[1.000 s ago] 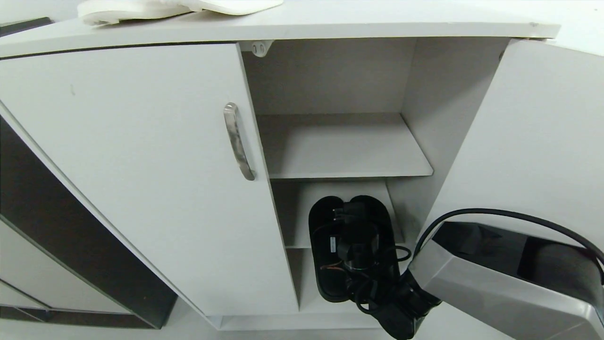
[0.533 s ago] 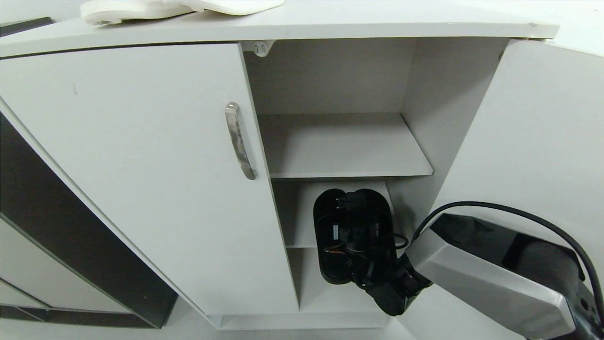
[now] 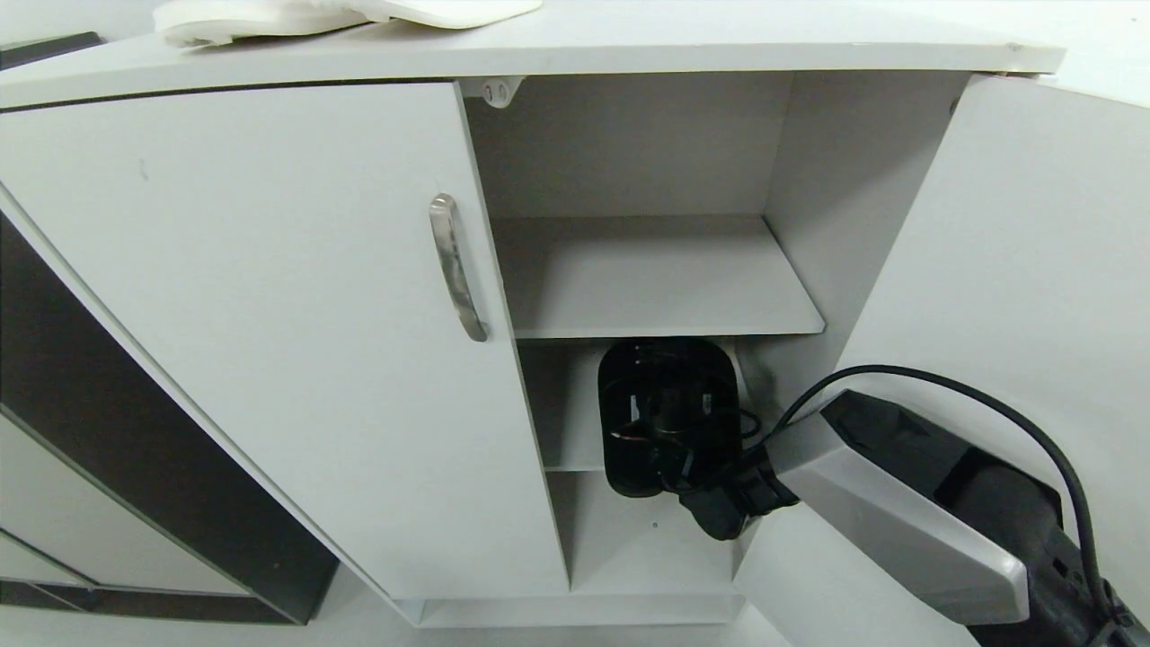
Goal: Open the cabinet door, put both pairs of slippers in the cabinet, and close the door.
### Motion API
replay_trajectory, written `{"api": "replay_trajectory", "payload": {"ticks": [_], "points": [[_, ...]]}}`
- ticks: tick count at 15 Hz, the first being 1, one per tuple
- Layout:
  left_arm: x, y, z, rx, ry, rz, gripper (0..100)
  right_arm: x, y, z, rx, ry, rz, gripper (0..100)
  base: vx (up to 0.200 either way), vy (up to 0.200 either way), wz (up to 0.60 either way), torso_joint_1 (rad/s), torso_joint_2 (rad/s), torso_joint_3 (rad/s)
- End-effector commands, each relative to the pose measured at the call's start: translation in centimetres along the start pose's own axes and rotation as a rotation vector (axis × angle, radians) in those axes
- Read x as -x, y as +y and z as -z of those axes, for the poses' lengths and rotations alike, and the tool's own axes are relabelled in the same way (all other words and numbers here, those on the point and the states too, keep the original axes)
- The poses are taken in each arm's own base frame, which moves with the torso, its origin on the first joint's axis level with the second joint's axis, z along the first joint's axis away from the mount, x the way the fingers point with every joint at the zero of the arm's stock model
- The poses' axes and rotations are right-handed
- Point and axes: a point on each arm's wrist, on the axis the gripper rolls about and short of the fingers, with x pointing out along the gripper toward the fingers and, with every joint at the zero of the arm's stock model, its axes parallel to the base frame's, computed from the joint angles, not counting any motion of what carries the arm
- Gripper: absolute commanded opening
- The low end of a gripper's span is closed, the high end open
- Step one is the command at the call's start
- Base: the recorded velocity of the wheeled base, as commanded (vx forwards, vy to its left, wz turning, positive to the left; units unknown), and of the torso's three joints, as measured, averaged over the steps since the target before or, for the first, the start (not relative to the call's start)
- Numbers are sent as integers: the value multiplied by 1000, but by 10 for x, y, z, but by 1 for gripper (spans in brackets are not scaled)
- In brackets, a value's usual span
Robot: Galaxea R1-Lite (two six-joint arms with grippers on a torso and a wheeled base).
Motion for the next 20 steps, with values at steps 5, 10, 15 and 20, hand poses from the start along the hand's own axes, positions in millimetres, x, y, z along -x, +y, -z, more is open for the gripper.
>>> {"api": "replay_trajectory", "payload": {"ticks": [5, 10, 15, 20], "points": [[0, 0, 0, -1, 2, 0, 0, -10, 4, 1, 0, 0, -6, 0, 0, 0, 0, 0, 0, 0], [0, 0, 0, -1, 2, 0, 0, -14, 7, 12, 12, 14, -7, 0, 0, 0, 0, 0, 0, 0], [0, 0, 0, 1, 2, 0, 0, -14, 7, 14, 15, 18, -6, 100, 0, 0, 0, 0, 0, 0], [0, 0, 0, 1, 2, 0, 0, 2, 5, 7, 35, 37, -21, 100, 0, 0, 0, 0, 0, 0]]}}
